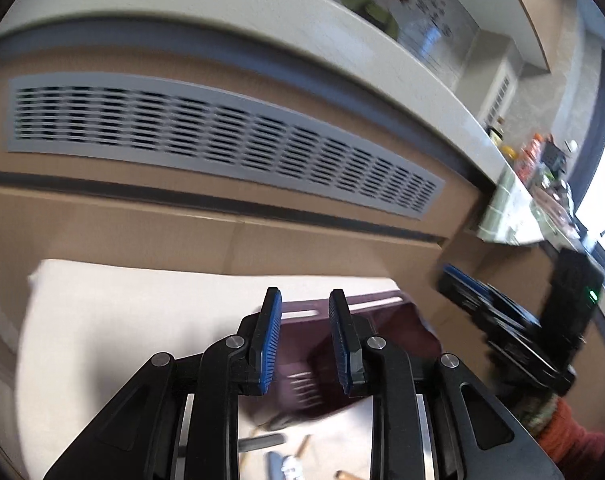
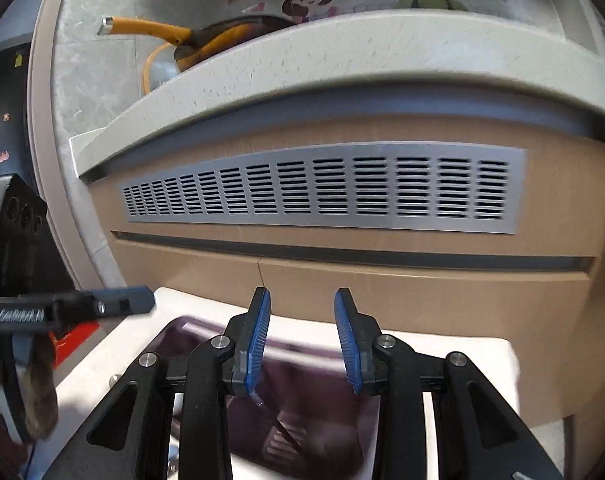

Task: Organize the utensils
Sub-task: 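Carry both spoons over the maroon caddy and open both grippers to drop them in, then grasp the wooden spoon by its handle with the right gripper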

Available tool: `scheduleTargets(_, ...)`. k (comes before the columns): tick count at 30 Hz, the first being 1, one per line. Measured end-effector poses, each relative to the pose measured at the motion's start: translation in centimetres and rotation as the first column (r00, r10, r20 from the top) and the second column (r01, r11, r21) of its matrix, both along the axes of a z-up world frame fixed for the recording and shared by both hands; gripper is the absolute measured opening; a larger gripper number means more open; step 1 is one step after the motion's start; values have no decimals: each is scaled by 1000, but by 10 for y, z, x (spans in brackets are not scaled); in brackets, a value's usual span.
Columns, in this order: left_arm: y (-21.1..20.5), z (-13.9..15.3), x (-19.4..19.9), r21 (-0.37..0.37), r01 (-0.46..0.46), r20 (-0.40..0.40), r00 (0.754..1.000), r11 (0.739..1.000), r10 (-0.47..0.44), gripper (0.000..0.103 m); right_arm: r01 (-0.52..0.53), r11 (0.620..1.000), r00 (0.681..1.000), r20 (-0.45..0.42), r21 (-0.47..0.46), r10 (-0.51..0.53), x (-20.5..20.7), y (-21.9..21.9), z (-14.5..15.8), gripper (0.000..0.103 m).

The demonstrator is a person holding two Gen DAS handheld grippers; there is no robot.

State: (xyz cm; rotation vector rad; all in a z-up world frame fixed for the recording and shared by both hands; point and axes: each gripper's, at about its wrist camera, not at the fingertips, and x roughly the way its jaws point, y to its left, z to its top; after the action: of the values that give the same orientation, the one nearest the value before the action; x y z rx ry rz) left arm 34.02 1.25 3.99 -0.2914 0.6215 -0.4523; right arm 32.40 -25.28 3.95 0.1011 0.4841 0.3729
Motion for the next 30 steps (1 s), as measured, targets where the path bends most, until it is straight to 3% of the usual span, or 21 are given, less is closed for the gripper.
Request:
scheduleTargets(4, 32, -20, -12, 30, -85, -48, 995, 996, 86, 26, -6, 999, 1000, 22, -42, 7, -43, -7, 8, 31)
scheduleTargets(9, 43, -77, -4, 141, -72, -202, 974, 987, 100, 26, -74, 994, 995, -67, -75, 69, -81, -2, -5, 31)
scheduleTargets(14, 56, -110, 2, 116, -110, -288, 948, 987, 139, 26, -137, 985, 976, -182, -102, 117, -112, 7, -39, 31)
scheduleTargets(22, 51, -107, -47, 163, -128, -294, 940, 978, 172, 26, -252, 956, 916, -356, -149, 186, -140, 19, -95, 32)
scheduleTargets(26, 35, -100, -89, 188, -98, -224, 964, 977, 140, 26, -325, 939, 872, -419, -111, 252, -137, 36, -107, 32)
scheduleTargets(30, 27, -94, -128, 241, -106, -133, 981, 965, 141, 26, -355, 928, 862, -426, -117, 275, -142, 47, -110, 32)
